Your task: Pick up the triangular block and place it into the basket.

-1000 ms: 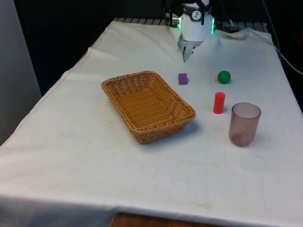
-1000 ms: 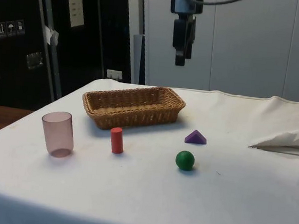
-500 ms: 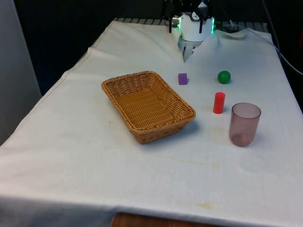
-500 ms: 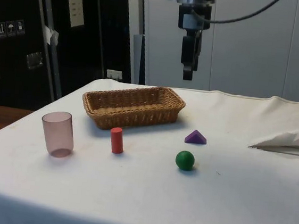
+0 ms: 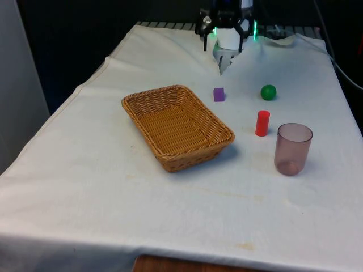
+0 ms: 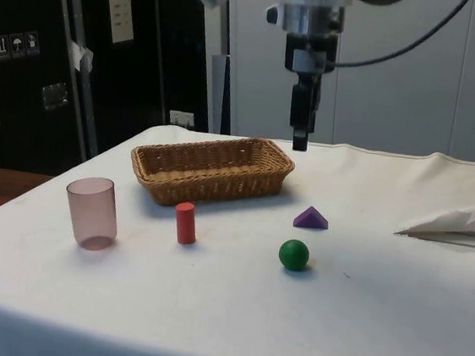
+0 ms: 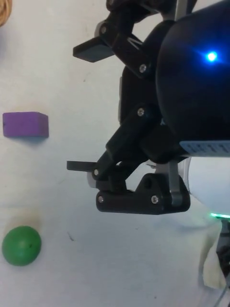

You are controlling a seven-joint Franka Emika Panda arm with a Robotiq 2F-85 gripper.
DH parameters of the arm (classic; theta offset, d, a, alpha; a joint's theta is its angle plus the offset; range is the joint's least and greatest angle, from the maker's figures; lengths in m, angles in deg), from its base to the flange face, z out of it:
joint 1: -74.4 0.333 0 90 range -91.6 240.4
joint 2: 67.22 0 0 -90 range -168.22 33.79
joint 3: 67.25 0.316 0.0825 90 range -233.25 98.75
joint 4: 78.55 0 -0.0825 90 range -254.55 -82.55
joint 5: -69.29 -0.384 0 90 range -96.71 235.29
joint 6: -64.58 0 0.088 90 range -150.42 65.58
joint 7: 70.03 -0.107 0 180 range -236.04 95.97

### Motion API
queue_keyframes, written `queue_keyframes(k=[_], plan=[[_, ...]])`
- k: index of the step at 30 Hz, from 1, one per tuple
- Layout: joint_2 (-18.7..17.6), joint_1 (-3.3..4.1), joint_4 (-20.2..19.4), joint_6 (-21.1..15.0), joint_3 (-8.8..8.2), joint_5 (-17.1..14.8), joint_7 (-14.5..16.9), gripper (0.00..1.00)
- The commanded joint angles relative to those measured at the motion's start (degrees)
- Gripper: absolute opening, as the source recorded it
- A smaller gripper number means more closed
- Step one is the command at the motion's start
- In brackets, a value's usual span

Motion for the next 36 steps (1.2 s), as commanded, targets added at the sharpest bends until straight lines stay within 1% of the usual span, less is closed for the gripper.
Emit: queue_keyframes(k=[1,4,5,6,7,13,14,15,16,21,24,25,26,32,33,34,36], plan=[[-1.26,-0.34,-0.23,-1.66,0.52,1.26,-1.32,1.0],[-2.86,-0.34,-0.57,-3.21,0.57,1.15,-1.32,1.0],[-3.78,-0.34,-0.8,-4.24,0.52,1.15,-1.26,1.0],[-3.44,0.0,-0.52,-3.15,0.34,0.0,-0.29,1.0],[-4.35,-0.34,-1.03,-4.87,0.52,1.15,-1.26,1.0],[-7.1,-0.34,-2.35,-8.71,0.34,1.03,-1.15,1.0],[-7.56,-0.29,-2.58,-9.4,0.29,1.03,-1.15,1.0],[-7.73,0.0,-2.64,-9.11,0.23,0.0,-0.29,1.0],[-8.42,-0.29,-2.98,-10.89,0.23,0.97,-1.09,1.0],[-11.0,-0.23,-3.72,-14.44,0.06,0.92,-1.03,1.0],[-11.97,-0.23,-3.67,-15.47,-0.11,0.97,-0.97,1.0],[-11.86,0.0,-3.72,-14.9,0.0,0.0,-0.29,1.0],[-12.2,-0.23,-3.67,-15.76,-0.17,0.92,-0.8,1.0],[-13.29,-0.06,-3.95,-16.84,-0.63,0.34,-0.23,1.0],[-12.89,0.0,-3.72,-15.58,-0.52,0.0,-0.06,1.0],[-13.41,-0.06,-4.01,-16.96,-0.57,0.29,-0.23,1.0],[-13.75,0.0,-4.13,-17.36,-0.57,0.17,-0.23,1.0]])
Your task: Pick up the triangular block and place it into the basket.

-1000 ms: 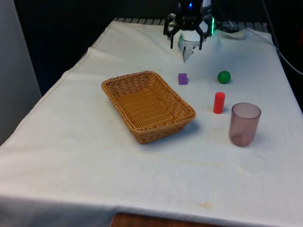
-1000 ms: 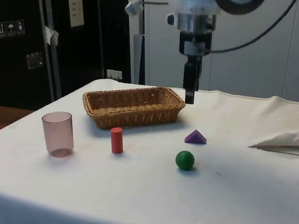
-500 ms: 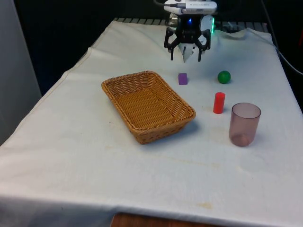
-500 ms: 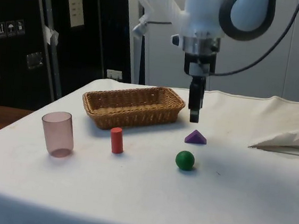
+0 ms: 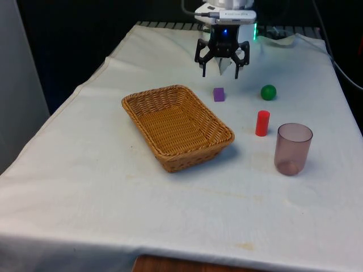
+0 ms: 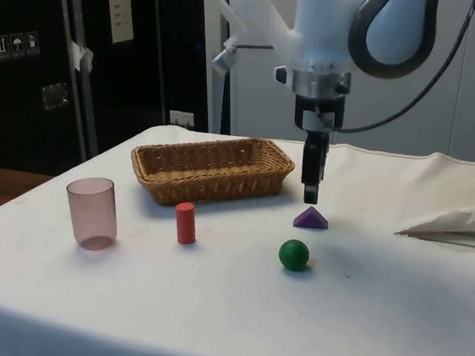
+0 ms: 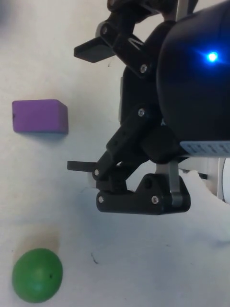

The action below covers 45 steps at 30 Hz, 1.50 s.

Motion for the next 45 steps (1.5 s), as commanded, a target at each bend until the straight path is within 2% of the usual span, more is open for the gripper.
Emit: queue_keyframes(k=[1,5,6,10,13,14,16,19,22,23,25,31,32,33,38,39,40,45], plan=[[-0.57,0.0,-0.34,-1.66,-0.06,0.17,-0.17,1.0],[-1.55,0.0,-0.57,-3.38,-0.06,0.11,-0.23,1.0],[-1.32,0.0,-0.34,-2.23,0.0,0.0,-0.06,1.0],[-3.04,0.0,-0.74,-5.9,0.0,-0.11,-0.29,1.0],[-4.13,0.0,-0.8,-7.39,0.0,-0.17,-0.34,1.0],[-3.9,0.0,-0.63,-6.3,0.0,-0.11,-0.23,1.0],[-5.1,0.0,-0.86,-8.77,0.0,-0.17,-0.46,1.0],[-5.9,0.0,-0.97,-10.03,-0.06,-0.11,-0.46,1.0],[-6.36,0.0,-1.09,-10.94,-0.11,0.0,-0.46,1.0],[-6.36,0.0,-0.86,-10.08,-0.06,-0.11,-0.34,1.0],[-6.59,0.0,-1.38,-11.69,-0.29,0.06,-0.46,1.0],[-6.93,0.06,-1.78,-12.83,-0.4,0.11,-0.46,1.0],[-6.65,0.0,-1.55,-11.52,-0.23,-0.11,-0.34,1.0],[-6.99,0.06,-1.78,-13.01,-0.4,0.11,-0.46,1.0],[-7.73,0.0,-1.78,-14.09,-0.34,-0.06,-0.46,1.0],[-7.16,0.0,-1.78,-12.66,-0.23,-0.11,-0.34,1.0],[-8.14,0.0,-1.78,-14.61,-0.34,-0.11,-0.4,1.0],[-9.05,0.0,-1.83,-16.21,-0.52,-0.06,-0.34,1.0]])
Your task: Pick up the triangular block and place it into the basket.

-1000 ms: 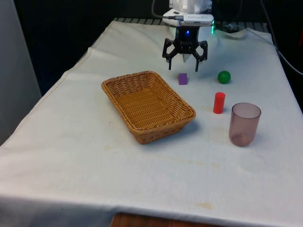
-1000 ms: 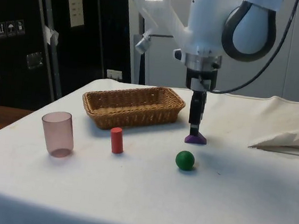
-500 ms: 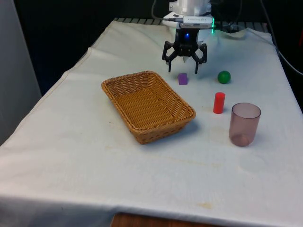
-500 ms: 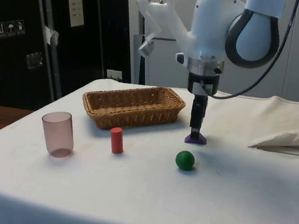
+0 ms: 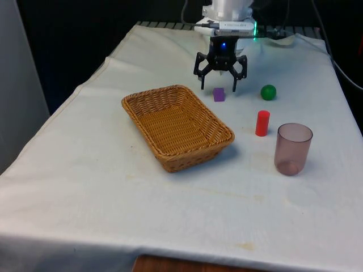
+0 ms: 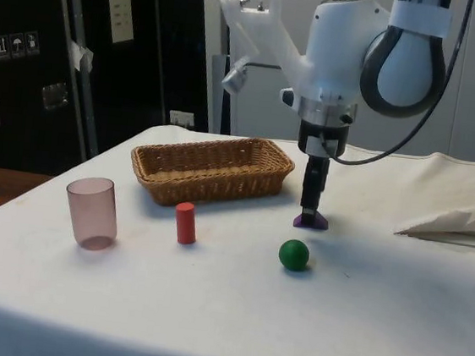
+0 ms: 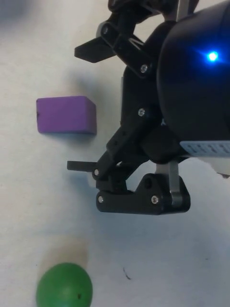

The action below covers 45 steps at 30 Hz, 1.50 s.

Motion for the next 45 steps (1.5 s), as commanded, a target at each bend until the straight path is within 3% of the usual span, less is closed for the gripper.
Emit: queue_keyframes(k=[1,4,12,14,15,17,37,44,45], plan=[[-0.06,0.0,-0.06,-0.69,-0.23,0.11,0.0,1.0],[0.0,0.06,-0.11,-0.69,-0.34,0.17,0.06,1.0],[0.11,0.0,-0.06,-0.11,-0.23,0.0,0.17,0.57],[0.29,0.11,-0.23,-0.63,-0.69,0.29,0.17,0.52],[0.29,0.11,-0.29,-0.63,-0.69,0.29,0.17,0.42],[0.29,0.11,-0.29,-0.63,-0.69,0.29,0.17,0.34],[0.23,0.0,-0.11,-0.11,-0.29,0.0,0.17,0.33],[0.8,0.34,0.34,0.69,-0.69,0.29,0.11,0.33],[0.52,0.06,0.11,-0.06,-0.23,0.0,0.17,0.33]])
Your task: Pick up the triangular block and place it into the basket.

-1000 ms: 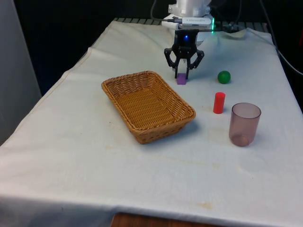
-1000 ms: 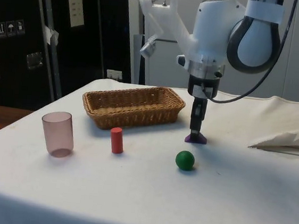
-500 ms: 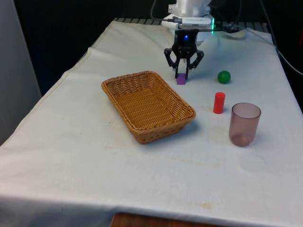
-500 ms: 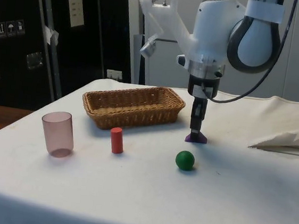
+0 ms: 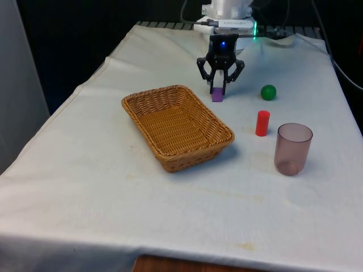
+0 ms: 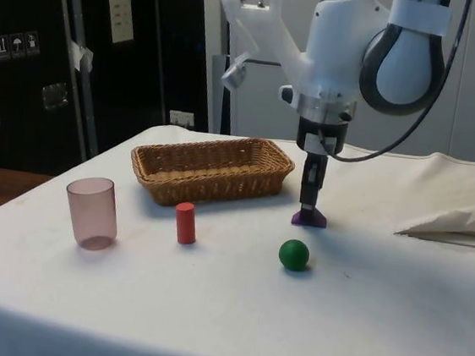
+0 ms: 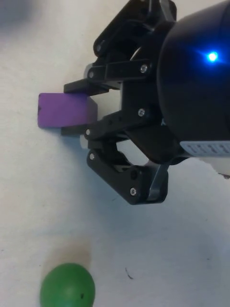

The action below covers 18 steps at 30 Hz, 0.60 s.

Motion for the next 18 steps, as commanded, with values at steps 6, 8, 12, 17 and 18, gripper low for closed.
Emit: queue_keyframes(k=[6,8,12,17,18], plan=[[3.09,0.06,1.2,3.78,-0.29,0.29,0.17,0.33],[4.76,0.0,1.6,5.61,-0.23,0.34,0.29,0.33],[6.42,-0.06,2.01,7.51,-0.17,0.34,0.4,0.33],[9.74,-0.06,2.92,11.4,-0.06,0.23,0.63,0.33],[10.26,-0.06,3.15,12.15,-0.06,0.17,0.69,0.33]])
